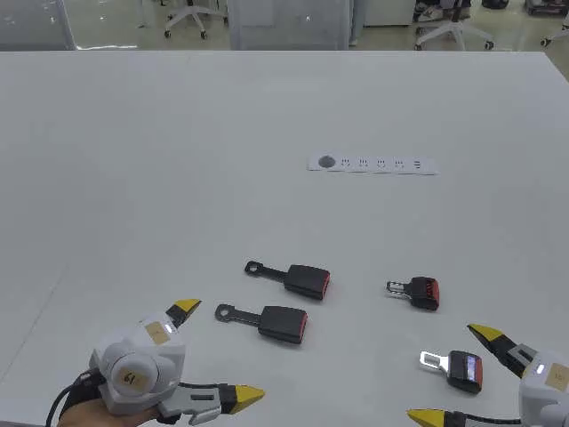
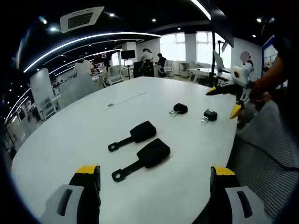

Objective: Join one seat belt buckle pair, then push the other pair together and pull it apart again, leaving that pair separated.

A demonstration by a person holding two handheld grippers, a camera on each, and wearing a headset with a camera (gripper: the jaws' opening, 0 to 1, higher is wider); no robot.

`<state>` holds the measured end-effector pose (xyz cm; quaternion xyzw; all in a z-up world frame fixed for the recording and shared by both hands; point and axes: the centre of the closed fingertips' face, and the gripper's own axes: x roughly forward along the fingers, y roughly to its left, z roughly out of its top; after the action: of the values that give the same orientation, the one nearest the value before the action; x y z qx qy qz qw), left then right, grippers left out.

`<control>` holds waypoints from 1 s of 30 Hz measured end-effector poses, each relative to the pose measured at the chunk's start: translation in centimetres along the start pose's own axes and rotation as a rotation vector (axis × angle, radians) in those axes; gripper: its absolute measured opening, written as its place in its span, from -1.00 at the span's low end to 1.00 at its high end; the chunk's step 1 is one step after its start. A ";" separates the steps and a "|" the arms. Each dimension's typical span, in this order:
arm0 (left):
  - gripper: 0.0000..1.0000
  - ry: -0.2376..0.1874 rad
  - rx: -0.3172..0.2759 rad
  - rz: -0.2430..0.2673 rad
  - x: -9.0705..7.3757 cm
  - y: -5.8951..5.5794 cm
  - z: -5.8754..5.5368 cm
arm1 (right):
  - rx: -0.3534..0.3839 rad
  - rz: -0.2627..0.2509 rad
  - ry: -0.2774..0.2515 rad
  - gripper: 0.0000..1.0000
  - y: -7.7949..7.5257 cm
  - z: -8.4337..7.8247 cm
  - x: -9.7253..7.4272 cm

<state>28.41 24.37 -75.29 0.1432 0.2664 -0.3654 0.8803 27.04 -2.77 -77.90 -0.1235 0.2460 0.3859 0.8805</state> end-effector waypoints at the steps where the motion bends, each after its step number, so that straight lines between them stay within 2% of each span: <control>1: 1.00 -0.001 0.000 -0.001 0.0 0.0 0.0 | -0.001 0.000 0.001 0.84 0.0 -0.1 0.0; 10: 1.00 -0.001 0.000 -0.007 0.0 -0.3 0.0 | 0.013 0.002 0.008 0.83 0.1 -0.5 -0.3; 30: 1.00 -0.009 -0.002 -0.007 -0.2 -0.2 0.1 | 0.013 0.006 0.007 0.81 0.3 -0.2 -0.2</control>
<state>28.20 24.28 -75.15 0.1400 0.2632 -0.3688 0.8804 26.60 -2.77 -77.96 -0.1185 0.2521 0.3865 0.8792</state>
